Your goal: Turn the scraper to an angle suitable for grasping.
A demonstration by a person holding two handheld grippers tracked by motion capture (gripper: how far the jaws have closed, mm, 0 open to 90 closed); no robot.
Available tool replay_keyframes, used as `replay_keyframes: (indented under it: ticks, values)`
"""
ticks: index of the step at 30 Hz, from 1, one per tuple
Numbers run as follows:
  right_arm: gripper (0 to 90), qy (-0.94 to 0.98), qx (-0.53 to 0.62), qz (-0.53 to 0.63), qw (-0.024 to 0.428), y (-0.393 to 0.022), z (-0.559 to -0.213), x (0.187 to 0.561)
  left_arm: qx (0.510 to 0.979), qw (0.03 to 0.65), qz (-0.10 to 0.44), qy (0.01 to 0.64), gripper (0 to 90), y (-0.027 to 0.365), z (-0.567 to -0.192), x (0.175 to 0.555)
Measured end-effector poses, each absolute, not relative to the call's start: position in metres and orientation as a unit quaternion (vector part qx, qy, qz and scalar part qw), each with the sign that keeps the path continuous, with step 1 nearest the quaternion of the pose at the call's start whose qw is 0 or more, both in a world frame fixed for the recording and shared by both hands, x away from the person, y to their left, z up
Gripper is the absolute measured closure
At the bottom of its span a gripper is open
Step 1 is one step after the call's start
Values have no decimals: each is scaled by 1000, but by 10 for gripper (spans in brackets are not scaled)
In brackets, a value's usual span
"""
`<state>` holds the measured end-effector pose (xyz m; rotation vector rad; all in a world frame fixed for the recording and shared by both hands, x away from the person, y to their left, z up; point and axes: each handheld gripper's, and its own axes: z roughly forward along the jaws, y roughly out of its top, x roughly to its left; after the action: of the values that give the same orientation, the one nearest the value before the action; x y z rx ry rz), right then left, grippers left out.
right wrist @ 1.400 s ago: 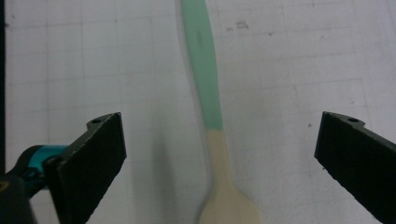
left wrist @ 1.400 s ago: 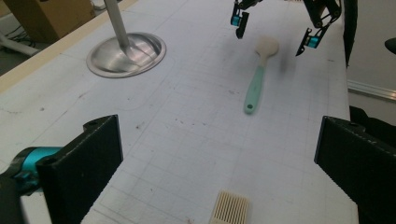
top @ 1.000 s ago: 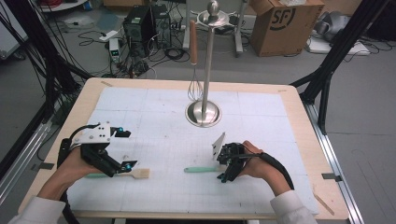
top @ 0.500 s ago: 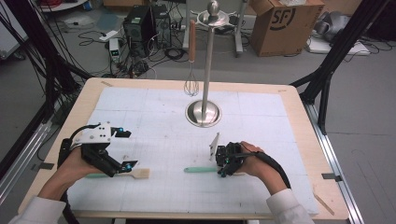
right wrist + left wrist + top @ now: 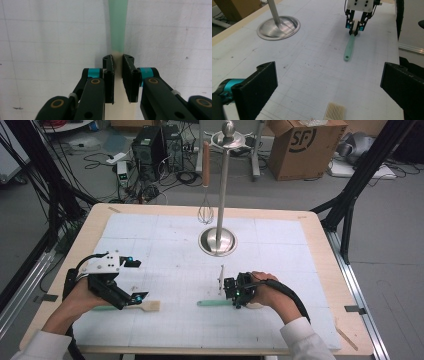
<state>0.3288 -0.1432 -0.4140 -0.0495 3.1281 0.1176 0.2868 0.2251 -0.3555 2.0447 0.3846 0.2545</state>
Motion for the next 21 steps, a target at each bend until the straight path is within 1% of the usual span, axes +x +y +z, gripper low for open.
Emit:
replay_keyframes:
  ticks: [7, 13, 17, 21]
  values:
    - [813, 998, -8, 57, 2, -146, -411, 331, 845, 500, 103, 160, 17, 225, -355, 288]
    - [813, 992, 9, 125, -10, -158, -395, 334, 842, 504, 103, 161, 17, 227, -354, 288]
    - [813, 981, 15, 190, -24, -168, -380, 335, 842, 506, 104, 156, 17, 226, -351, 287]
    - [813, 966, 13, 255, -28, -177, -364, 335, 840, 512, 102, 147, 17, 222, -345, 287]
